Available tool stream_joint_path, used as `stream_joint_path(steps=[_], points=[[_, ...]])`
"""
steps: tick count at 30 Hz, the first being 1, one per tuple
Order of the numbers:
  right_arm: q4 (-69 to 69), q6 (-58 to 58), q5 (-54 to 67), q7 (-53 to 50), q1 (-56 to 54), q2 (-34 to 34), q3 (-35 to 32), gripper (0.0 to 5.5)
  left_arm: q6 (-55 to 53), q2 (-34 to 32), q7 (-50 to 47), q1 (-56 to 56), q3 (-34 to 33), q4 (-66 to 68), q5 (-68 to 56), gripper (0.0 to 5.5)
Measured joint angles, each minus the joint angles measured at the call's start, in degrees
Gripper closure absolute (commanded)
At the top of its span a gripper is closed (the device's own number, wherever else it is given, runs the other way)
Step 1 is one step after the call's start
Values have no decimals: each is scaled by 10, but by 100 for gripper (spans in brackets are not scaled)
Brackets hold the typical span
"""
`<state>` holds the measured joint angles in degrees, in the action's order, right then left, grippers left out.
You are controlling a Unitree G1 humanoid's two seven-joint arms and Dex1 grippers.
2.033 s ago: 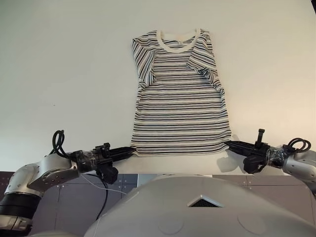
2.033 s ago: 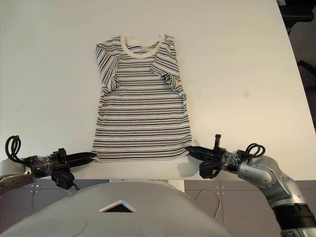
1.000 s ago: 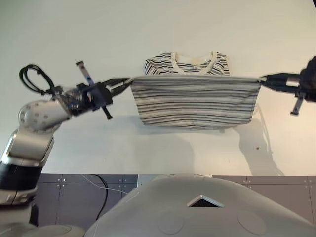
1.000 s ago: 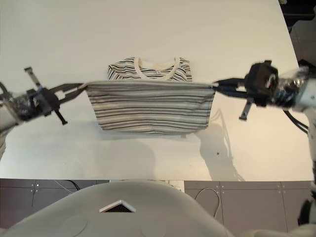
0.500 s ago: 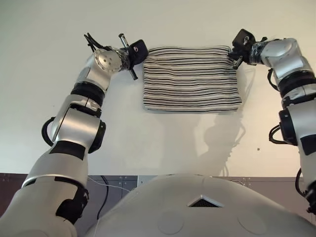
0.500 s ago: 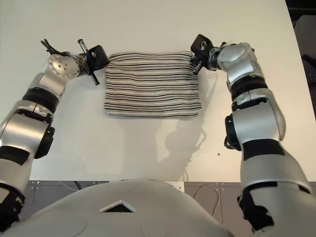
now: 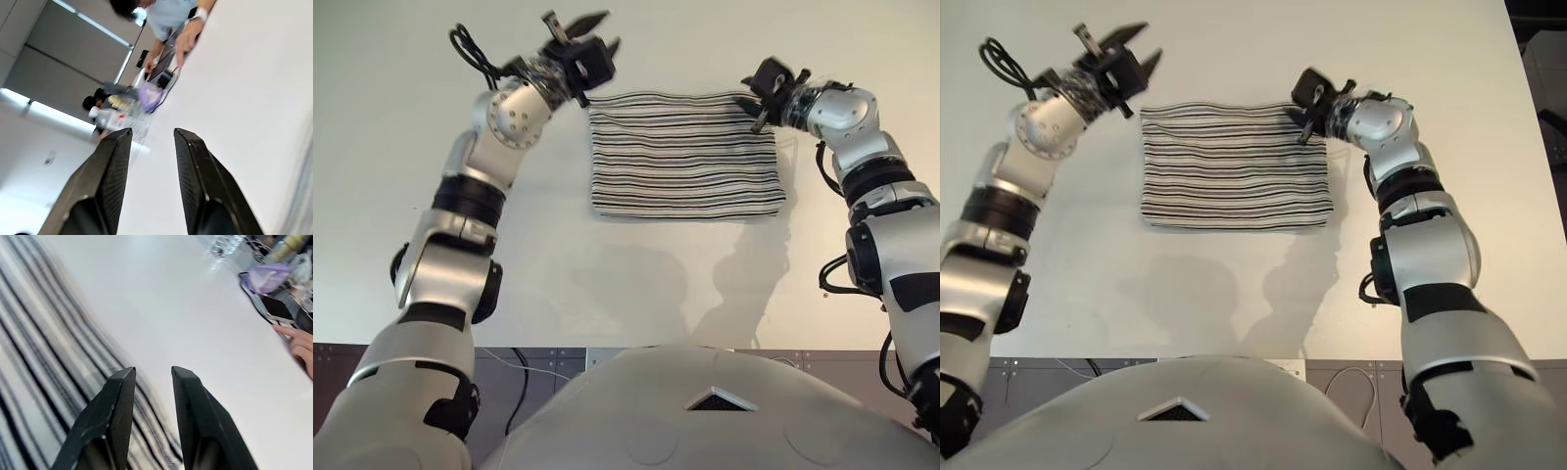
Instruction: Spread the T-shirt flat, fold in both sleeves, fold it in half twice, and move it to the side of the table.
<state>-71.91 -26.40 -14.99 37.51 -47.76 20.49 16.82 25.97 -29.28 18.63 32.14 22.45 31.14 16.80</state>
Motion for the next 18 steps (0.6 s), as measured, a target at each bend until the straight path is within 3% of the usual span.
stream_joint_path(steps=[5, 12, 18], points=[[10, -93, -140, -48, -6, 35, 125, 418, -121, -71, 118, -249, 23, -284, 5, 393], [6, -139, -163, 47, -46, 58, 177, 418, -178, -80, 69, -300, 10, -303, 95, 393], [100, -144, -47, 239, 3, 68, 148, 418, -83, -129, 53, -258, 1, -211, 112, 393]])
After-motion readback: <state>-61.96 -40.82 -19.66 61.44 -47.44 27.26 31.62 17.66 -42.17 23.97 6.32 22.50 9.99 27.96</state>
